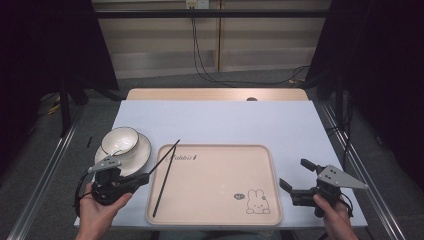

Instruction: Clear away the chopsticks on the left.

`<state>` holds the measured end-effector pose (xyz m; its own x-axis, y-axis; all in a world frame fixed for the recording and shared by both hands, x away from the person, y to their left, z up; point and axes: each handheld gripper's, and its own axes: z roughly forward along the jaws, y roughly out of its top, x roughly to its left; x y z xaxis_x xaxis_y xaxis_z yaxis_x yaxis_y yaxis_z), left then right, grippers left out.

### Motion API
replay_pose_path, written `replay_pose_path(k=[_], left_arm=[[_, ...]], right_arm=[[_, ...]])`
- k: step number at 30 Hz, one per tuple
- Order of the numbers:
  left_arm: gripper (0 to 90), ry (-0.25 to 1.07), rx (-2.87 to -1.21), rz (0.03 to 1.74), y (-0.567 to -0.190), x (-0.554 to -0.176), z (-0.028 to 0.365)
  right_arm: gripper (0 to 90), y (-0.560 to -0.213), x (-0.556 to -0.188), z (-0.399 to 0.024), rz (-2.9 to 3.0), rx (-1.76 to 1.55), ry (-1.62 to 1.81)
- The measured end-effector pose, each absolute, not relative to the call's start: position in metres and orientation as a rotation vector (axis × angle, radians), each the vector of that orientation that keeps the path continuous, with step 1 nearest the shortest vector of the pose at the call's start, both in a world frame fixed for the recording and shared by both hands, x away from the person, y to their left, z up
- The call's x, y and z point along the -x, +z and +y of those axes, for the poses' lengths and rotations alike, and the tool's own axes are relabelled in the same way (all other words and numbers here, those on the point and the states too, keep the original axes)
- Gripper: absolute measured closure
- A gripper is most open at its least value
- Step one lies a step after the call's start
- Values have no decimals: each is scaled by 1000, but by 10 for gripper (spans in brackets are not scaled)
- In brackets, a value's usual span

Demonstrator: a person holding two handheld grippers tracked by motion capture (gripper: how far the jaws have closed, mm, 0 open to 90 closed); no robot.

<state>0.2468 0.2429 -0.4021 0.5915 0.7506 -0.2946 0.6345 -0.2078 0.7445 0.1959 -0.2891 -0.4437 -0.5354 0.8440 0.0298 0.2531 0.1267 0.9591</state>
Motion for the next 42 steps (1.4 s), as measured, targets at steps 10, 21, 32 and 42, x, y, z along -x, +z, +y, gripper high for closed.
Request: replay_pose_path(k=[10, 21, 32, 42], left_arm=[[858, 189, -1881, 1224, -412, -257, 225], [858, 203, -1885, 1352, -424, -261, 201], [858, 194, -1903, 1464, -445, -263, 187], [856, 194, -1965, 1500, -455, -269, 176]], right_arm=[[11, -444, -196, -289, 1874, -1056, 1425], [11, -444, -196, -288, 1877, -1057, 1428], [11, -444, -196, -288, 1883, -1051, 1428], [11, -444, -196, -288, 1885, -1053, 1430]])
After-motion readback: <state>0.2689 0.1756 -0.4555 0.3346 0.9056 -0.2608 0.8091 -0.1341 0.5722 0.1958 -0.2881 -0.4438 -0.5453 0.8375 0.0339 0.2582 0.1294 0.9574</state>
